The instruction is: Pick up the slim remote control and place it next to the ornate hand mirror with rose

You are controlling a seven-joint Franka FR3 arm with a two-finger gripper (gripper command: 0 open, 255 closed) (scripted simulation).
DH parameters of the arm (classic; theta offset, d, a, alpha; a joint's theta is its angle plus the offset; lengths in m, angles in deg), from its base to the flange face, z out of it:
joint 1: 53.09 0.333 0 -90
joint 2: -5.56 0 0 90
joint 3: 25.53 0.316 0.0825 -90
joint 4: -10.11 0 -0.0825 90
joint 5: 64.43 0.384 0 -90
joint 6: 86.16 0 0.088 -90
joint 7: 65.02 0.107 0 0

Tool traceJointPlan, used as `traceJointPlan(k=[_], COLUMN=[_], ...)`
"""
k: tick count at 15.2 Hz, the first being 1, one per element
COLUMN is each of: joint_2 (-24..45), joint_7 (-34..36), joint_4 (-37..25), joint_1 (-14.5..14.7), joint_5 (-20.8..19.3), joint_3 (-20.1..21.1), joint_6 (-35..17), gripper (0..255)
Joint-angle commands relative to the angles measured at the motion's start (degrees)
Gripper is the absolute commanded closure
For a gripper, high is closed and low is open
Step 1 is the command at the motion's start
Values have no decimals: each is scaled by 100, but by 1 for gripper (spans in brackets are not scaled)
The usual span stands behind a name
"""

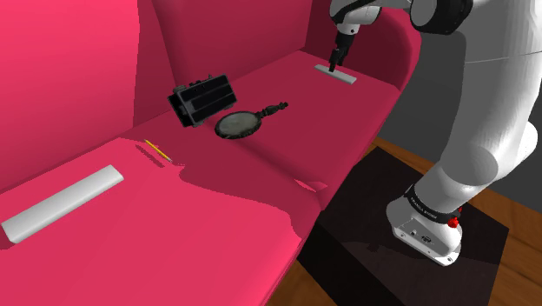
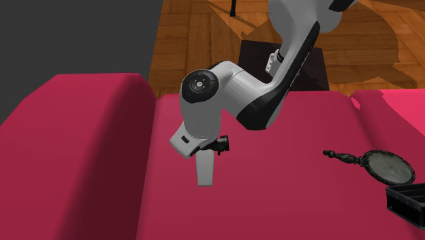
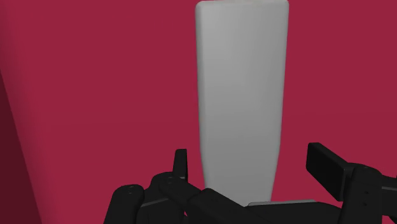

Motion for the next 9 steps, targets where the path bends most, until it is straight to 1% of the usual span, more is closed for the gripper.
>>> traceJointPlan(k=[1, 4, 9], joint_2=[79, 164, 165], joint_7=[-17, -40, -40], joint_4=[39, 110, 108], joint_1=[-11, -21, -21], joint_5=[30, 66, 67], joint_3=[19, 41, 41], joint_6=[-116, -268, -267], gripper=[0, 0, 0])
